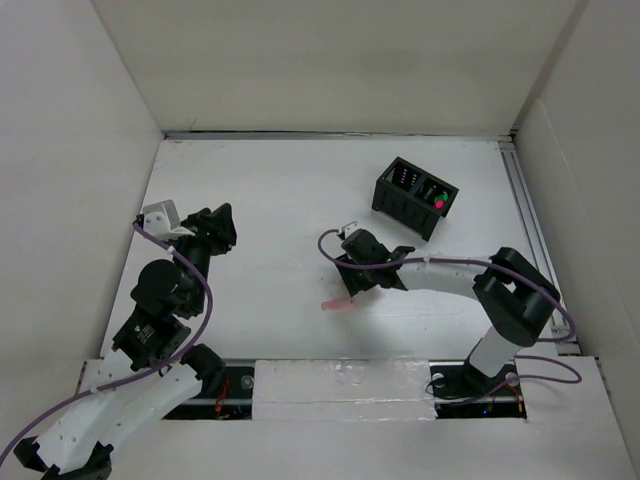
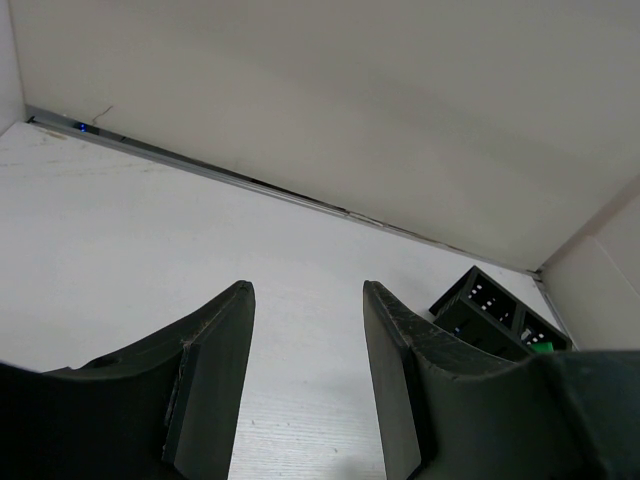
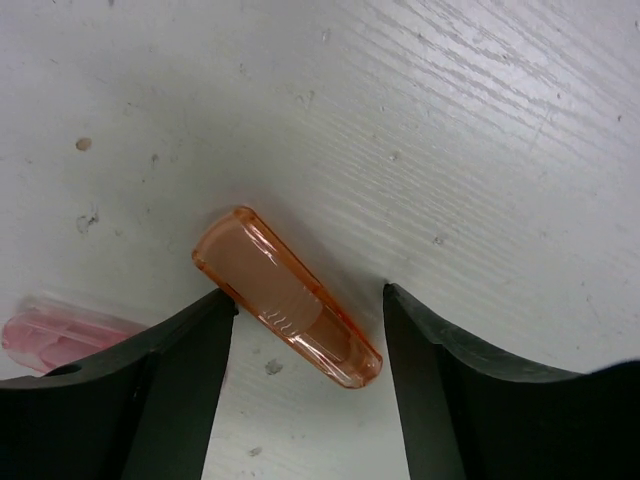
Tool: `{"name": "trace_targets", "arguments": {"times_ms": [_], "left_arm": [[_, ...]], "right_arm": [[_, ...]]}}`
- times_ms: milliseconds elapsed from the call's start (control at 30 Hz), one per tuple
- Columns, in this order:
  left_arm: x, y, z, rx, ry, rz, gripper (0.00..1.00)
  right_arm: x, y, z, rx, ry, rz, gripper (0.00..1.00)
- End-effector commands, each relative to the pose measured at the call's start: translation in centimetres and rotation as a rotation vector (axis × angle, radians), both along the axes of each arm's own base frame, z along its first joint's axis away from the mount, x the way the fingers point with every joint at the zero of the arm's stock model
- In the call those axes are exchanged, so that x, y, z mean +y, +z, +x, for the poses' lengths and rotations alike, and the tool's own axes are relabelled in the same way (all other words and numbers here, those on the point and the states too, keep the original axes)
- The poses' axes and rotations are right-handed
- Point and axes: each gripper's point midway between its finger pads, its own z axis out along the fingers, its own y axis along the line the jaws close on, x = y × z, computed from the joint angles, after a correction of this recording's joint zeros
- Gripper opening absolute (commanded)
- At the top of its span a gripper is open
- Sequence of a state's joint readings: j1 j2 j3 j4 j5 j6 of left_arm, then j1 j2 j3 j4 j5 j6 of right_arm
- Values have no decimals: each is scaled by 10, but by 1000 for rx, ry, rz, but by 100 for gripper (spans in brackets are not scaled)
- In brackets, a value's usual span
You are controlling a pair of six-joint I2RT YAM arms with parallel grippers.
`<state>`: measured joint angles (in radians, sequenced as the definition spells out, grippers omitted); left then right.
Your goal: Organize the desk
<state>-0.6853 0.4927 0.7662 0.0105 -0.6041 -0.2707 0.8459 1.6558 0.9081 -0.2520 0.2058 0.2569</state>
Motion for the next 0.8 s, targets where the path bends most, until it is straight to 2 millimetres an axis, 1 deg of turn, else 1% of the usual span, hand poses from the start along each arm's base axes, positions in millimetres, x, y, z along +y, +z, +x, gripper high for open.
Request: {"name": "trace_targets", "arguments": {"times_ms": [0,33,67,100,133,300,333,400,433,500,533,567,600,633,700,733,767], "left_arm": [[4,23,-4,-55,0,-31,43],[4,24,-4,-56,0,-32,43],[4,24,-4,-56,0,-31,43],[4,23,-3,-53,2,-29,43],[4,23,-3,-51,2,-27,43],[3,21,-2,-46,4,-22,43],[3,22,-2,-47,4,-23,43],[3,21,-2,-46,4,-22,43],[3,20,-2,-45,4,-21,43],[3,20,-1,-44,4,-20,44],[2,20,-1,-44,0,-21,43],[2,21,-1,-45,1,-20,43],[1,20,-1,-44,-1,-19,43],[0,19,1,-40,0,-17,43],[-2,19,1,-37,-9,-13,43],[-3,18,2,-33,-12,-11,43],[-4,18,1,-33,-20,-9,43]], "right_arm": [[20,8,11,-43,40,46,66],[21,8,13,-46,47,45,65],[23,7,13,-42,49,49,59],[25,4,12,-33,54,47,56],[30,5,14,-34,62,65,51],[35,-2,16,-24,58,73,50],[38,-1,18,-28,58,84,43],[40,-1,18,-29,47,99,32],[40,1,18,-32,41,109,26],[39,5,22,-41,15,132,21],[42,12,24,-59,13,155,18],[40,17,30,-70,-5,168,17],[43,26,33,-85,-12,192,17],[42,35,41,-107,-34,214,16],[46,72,65,-181,-81,304,16],[49,86,74,-212,-89,341,16],[52,110,86,-265,-98,397,16]]}}
